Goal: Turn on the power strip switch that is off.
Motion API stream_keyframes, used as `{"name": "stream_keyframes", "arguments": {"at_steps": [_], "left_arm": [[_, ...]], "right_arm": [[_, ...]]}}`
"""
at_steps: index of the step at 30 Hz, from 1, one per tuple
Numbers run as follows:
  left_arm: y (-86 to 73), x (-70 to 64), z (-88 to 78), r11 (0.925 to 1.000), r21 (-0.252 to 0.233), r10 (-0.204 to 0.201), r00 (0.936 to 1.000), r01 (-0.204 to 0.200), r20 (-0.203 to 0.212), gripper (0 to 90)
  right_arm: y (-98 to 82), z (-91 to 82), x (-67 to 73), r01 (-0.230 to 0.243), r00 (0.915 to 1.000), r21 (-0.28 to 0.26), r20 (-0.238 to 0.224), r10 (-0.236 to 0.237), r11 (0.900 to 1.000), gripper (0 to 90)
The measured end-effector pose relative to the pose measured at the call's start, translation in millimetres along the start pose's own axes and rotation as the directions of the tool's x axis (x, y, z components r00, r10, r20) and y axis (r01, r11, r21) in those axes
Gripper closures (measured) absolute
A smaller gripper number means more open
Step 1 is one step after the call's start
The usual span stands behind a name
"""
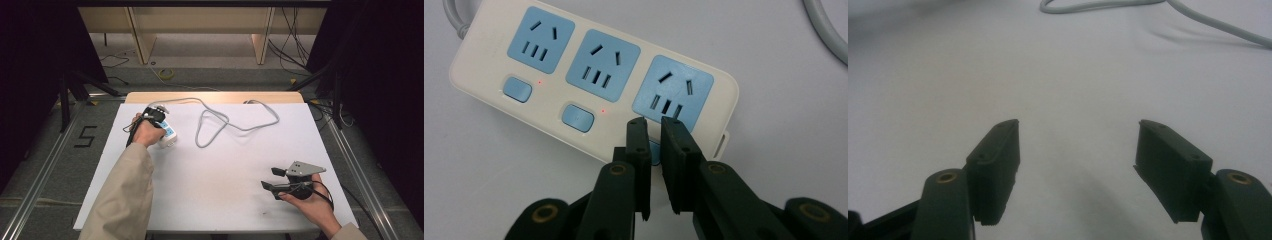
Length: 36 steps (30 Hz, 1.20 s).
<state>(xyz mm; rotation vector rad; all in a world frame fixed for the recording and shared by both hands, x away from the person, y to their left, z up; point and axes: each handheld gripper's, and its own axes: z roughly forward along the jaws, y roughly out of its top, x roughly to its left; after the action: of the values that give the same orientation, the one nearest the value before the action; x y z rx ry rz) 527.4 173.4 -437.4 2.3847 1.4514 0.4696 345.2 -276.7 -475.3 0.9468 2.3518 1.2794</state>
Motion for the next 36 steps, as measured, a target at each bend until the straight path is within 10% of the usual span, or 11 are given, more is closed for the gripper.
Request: {"name": "stream_keyframes", "arguments": {"at_steps": [36], "left_arm": [[-40.4,-4.7,-41.7,0.9764,-0.215,0.035,0.9982,-0.024,0.048,40.8]], "right_arm": [[0.3,0.4,0.8,-0.002,1.0000,0.002,0.000,0.002,1.000,35.0]]}}
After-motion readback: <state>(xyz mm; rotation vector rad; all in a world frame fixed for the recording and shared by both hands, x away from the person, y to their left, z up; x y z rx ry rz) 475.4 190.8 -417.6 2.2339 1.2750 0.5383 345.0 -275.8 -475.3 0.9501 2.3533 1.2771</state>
